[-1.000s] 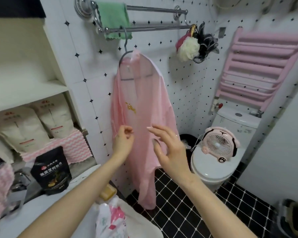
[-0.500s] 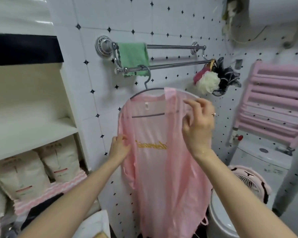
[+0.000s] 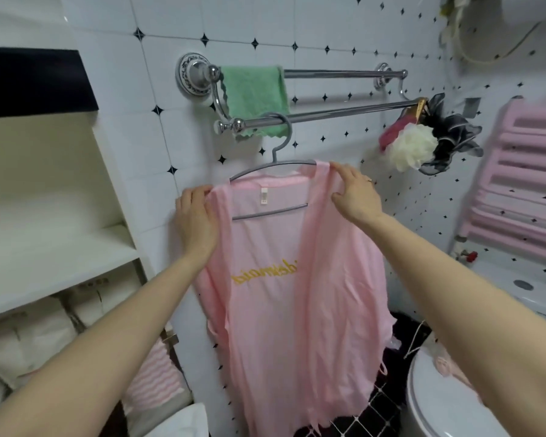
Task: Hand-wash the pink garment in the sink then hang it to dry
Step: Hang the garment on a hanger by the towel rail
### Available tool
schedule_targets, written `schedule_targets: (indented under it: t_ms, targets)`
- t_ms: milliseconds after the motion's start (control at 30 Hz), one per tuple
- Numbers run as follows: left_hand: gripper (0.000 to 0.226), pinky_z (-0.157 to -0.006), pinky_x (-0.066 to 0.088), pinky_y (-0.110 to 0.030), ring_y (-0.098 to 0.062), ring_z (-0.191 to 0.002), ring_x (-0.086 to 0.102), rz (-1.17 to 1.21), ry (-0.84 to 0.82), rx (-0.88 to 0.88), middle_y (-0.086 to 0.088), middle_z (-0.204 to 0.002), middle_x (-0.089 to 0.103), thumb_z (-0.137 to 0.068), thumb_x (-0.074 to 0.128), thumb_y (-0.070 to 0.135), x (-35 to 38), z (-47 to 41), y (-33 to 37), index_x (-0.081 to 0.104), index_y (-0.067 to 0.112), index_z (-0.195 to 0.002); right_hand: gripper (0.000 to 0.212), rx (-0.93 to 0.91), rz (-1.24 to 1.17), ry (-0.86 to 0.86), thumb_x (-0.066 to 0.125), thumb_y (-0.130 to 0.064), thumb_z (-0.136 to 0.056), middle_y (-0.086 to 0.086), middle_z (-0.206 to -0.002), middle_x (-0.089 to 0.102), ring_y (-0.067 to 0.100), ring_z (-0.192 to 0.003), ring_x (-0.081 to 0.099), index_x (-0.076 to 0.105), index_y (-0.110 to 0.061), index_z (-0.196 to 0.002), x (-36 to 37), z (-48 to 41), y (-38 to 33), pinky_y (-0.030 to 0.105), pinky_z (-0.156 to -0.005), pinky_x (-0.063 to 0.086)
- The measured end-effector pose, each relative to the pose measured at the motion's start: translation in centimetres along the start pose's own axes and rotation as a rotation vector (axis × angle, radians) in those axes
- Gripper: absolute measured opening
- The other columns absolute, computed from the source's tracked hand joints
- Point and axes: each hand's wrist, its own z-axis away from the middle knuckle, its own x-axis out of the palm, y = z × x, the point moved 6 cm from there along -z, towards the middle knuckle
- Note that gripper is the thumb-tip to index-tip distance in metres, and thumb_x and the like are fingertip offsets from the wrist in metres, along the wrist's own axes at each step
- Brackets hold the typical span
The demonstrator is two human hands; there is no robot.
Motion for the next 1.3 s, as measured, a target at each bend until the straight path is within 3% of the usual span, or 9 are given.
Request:
schedule_targets:
  t_ms: [100,200,333,533,700,833,1067,1233,1300]
  targets:
    - [0.008,-0.071,0.036,-0.036,-0.032,-0.093,0.052,-0.018,0.079,-0.005,-0.013,-0.093,0.060,-0.085,0.057,0.010,-2.0,-0.9,0.4,0.064,0.007,-0.086,0.065,0.011,-0.063,0.018,0.049,-0.007,-0.082,0.007,-0.144,0.043,0.030,-0.125,0.046,0.038,-0.025,-0.143,0.5,-0.2,-0.4,0.035,-0.095,0.038]
    - [0.010,-0.061,0.035,-0.039,-0.031,-0.088,0.054,-0.136,0.098,0.022,-0.011,-0.087,0.061,-0.083,0.061,0.015,-3.1,-1.5,1.3,0.065,0.008,-0.079,0.068,-0.018,-0.081,0.026,0.053,-0.009,-0.079,0.005,-0.144,0.045,0.027,-0.126,0.046,0.037,-0.025,-0.144,1.6,0.4,-0.4,0.034,-0.095,0.039]
    - [0.009,-0.050,0.028,-0.029,-0.030,-0.073,0.059,-0.246,0.100,0.182,-0.009,-0.073,0.059,-0.074,0.063,0.016,-3.5,-2.1,2.6,0.062,0.010,-0.067,0.067,0.005,-0.114,0.041,0.055,-0.011,-0.077,0.009,-0.138,0.045,0.033,-0.120,0.048,0.040,-0.028,-0.140,2.1,0.6,0.1,0.037,-0.094,0.040]
    - [0.011,-0.064,0.027,-0.030,-0.029,-0.099,0.053,-0.224,-0.077,0.107,-0.011,-0.094,0.060,-0.084,0.063,0.018,-2.4,-3.8,3.6,0.068,0.010,-0.090,0.037,0.038,-0.234,0.066,0.054,-0.027,-0.092,0.011,-0.127,0.055,0.030,-0.113,0.053,0.052,-0.027,-0.129,1.2,-0.5,0.5,0.030,-0.084,0.036]
    - [0.004,-0.067,0.024,-0.030,-0.032,-0.092,0.052,-0.221,-0.098,0.159,-0.015,-0.093,0.056,-0.078,0.063,0.007,-2.2,-3.0,5.0,0.064,0.007,-0.082,0.048,0.129,-0.281,0.024,0.053,-0.007,-0.088,0.017,-0.119,0.060,0.033,-0.104,0.056,0.049,-0.018,-0.134,1.6,0.5,2.3,0.031,-0.079,0.040]
    - [0.013,-0.078,0.034,-0.032,-0.027,-0.105,0.049,-0.095,-0.162,0.022,-0.009,-0.109,0.051,-0.085,0.062,0.019,-2.0,-2.9,3.8,0.061,0.015,-0.098,0.052,0.105,-0.260,0.009,0.054,-0.006,-0.086,0.019,-0.118,0.059,0.034,-0.104,0.054,0.046,-0.015,-0.136,1.7,1.4,3.4,0.034,-0.080,0.040]
    - [0.027,-0.086,0.037,-0.042,-0.032,-0.107,0.052,-0.091,-0.233,0.079,-0.010,-0.117,0.059,-0.100,0.037,0.026,-1.4,0.1,3.1,0.049,0.015,-0.122,0.056,-0.009,-0.227,0.099,0.045,-0.037,-0.097,0.013,-0.145,0.039,0.028,-0.134,0.034,0.030,-0.025,-0.149,1.2,1.7,2.3,0.036,-0.105,0.028]
    - [0.032,-0.088,0.040,-0.044,-0.032,-0.112,0.049,-0.099,-0.287,-0.029,-0.010,-0.123,0.054,-0.099,0.036,0.027,-1.4,1.1,1.5,0.046,0.019,-0.129,0.071,-0.059,-0.184,0.018,0.058,-0.021,-0.089,0.007,-0.157,0.021,0.028,-0.145,0.015,0.025,-0.029,-0.151,1.3,1.4,1.4,0.042,-0.116,0.016]
    - [0.034,-0.091,0.041,-0.043,-0.031,-0.114,0.046,-0.049,-0.338,-0.080,-0.012,-0.122,0.052,-0.099,0.038,0.027,-1.5,1.2,0.9,0.045,0.024,-0.132,0.072,-0.020,-0.164,0.110,0.059,-0.016,-0.085,0.010,-0.157,0.020,0.027,-0.143,0.019,0.028,-0.024,-0.150,0.3,2.5,0.6,0.047,-0.115,0.019]
